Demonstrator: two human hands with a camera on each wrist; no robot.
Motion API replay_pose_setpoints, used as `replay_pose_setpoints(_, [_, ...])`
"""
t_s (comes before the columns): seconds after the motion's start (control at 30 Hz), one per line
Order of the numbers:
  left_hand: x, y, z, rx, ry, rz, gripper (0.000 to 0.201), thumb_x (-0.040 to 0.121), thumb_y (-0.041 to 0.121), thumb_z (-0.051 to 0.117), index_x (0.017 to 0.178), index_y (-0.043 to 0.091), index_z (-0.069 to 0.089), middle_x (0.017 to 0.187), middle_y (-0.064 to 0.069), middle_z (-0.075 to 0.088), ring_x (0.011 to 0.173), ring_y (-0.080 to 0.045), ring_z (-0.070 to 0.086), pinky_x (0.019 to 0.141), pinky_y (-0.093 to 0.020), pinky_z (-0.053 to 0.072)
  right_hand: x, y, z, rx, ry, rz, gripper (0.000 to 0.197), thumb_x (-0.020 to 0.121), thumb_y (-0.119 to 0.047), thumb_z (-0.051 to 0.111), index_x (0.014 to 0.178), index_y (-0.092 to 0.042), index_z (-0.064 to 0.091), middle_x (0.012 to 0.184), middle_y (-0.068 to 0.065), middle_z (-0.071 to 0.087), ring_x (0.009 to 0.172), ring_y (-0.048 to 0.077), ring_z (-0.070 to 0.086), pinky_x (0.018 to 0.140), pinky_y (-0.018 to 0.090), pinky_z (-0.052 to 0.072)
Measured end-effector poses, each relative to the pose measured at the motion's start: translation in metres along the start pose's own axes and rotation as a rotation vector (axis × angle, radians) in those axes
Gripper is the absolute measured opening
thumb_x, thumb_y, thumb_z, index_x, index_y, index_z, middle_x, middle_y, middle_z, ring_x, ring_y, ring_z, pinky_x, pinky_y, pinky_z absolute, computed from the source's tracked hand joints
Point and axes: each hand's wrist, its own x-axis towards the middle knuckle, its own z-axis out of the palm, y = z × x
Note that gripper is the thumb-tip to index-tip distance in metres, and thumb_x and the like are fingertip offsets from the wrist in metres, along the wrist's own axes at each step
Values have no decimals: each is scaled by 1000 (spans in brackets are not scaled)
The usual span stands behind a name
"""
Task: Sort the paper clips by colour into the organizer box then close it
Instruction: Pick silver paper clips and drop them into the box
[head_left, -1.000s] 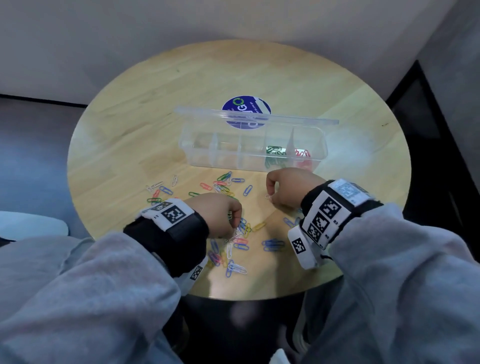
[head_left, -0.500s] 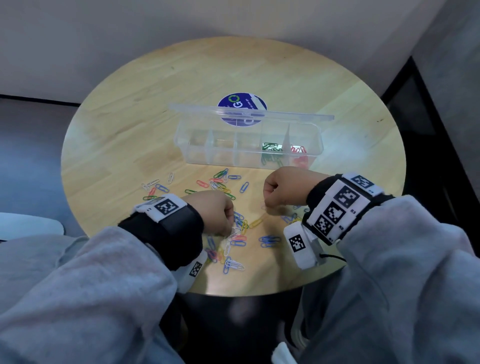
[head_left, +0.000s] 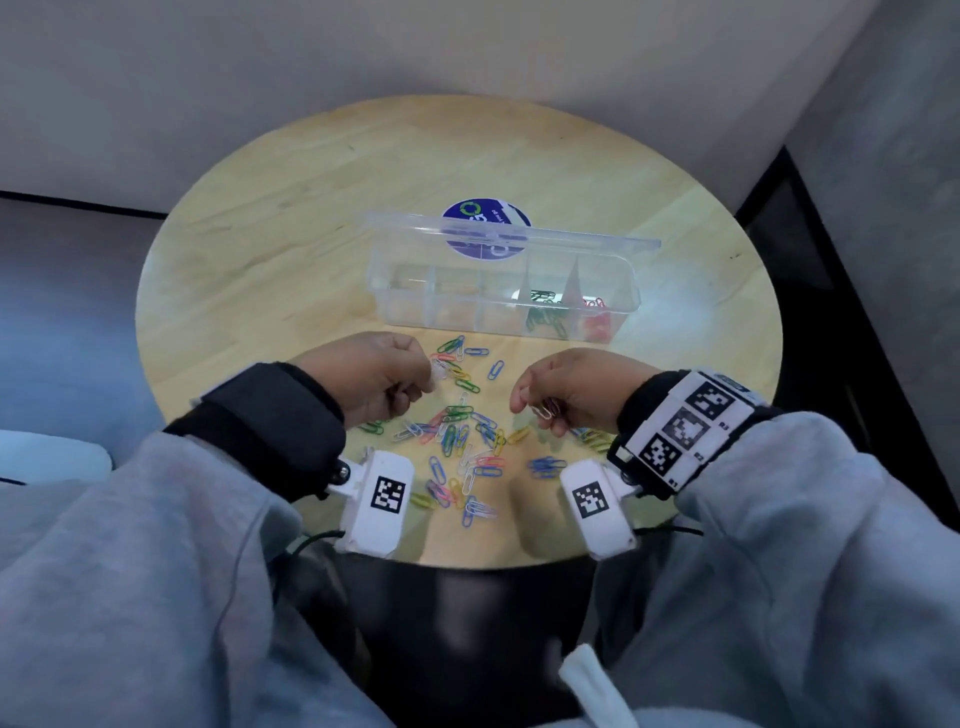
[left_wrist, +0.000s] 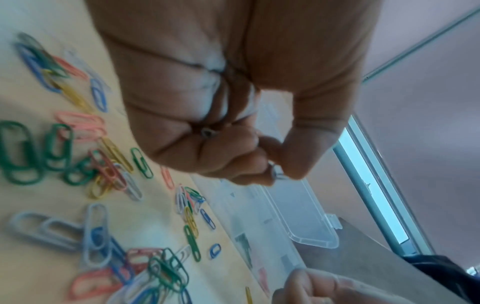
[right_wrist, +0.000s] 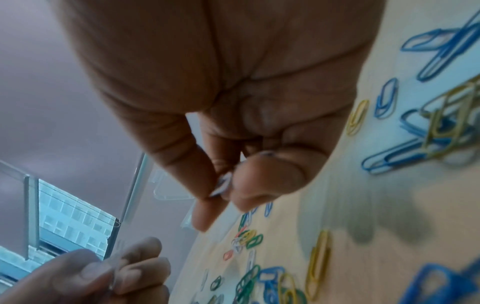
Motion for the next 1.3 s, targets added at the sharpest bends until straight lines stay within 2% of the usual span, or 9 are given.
replay_pose_setpoints(0.17, [-9,-6,-6,-135,-12,-23,29,88,-7,41,72,15,51,51,1,48,37,-5,42,36,-9,32,-5,-3,19,-61,45,92,24,91,1,39,70,-6,47,63,10,44,54,19,43,37,17,39])
replay_pose_setpoints(0.4, [-17,-8,-2,-255,-114,-118,28,85,0,35,74,9,60,61,0,41,38,-6,44,35,-9,34,-22,-2,46,-690,19,-23,21,75,-30,74,70,-23,54,58,-10,46,54,7,43,54,20,36])
replay_pose_setpoints(0.57, [-17,-9,0,-226,-149,-154,26,85,9,36,70,7,56,62,-2,43,41,-10,47,33,-11,36,-26,3,64,-937,10,-30,21,73,-35,74,86,-23,63,66,-11,46,59,2,42,52,21,32])
replay_pose_setpoints(0.73, [-16,-7,6,-161,-128,-178,29,88,10,40,76,3,65,58,-2,47,43,-9,52,35,-11,42,-19,7,73,-1093,-19,-123,12,78,-30,68,85,-21,63,69,-8,50,71,14,49,52,21,33])
replay_pose_setpoints(0.87, [-14,-5,18,440,-16,-135,17,82,18,59,66,12,58,57,-1,39,42,-15,33,42,-17,24,-17,8,63,-1025,-6,-105,5,75,-19,64,79,-21,65,65,-8,51,64,12,49,53,22,37])
replay_pose_setpoints(0.97, [-14,-10,26,980,40,19,13,75,32,68,74,20,62,66,-1,51,65,-20,48,60,-24,36,-18,4,38,-816,58,-43,7,72,-20,70,67,-21,64,54,-10,52,52,3,47,53,20,39])
replay_pose_setpoints(1.07, [-15,-13,34,1099,52,70,21,73,37,71,85,21,66,77,5,59,79,-15,55,59,-22,36,-17,-1,11,-590,119,-17,20,75,-20,72,60,-21,59,49,-9,51,40,1,42,49,18,37])
replay_pose_setpoints(1.2, [-13,-13,45,1197,33,101,26,73,35,72,92,18,67,86,2,67,78,-16,56,55,-23,35,-11,2,-1,-385,165,-3,17,75,-14,72,64,-17,59,67,9,55,50,16,42,51,23,37])
replay_pose_setpoints(1.3, [-10,-18,53,1281,23,96,32,72,36,74,94,13,68,94,-4,69,83,-21,60,58,-25,36,-8,5,5,-399,142,24,20,75,-14,72,62,-19,59,57,1,50,48,13,40,49,22,35])
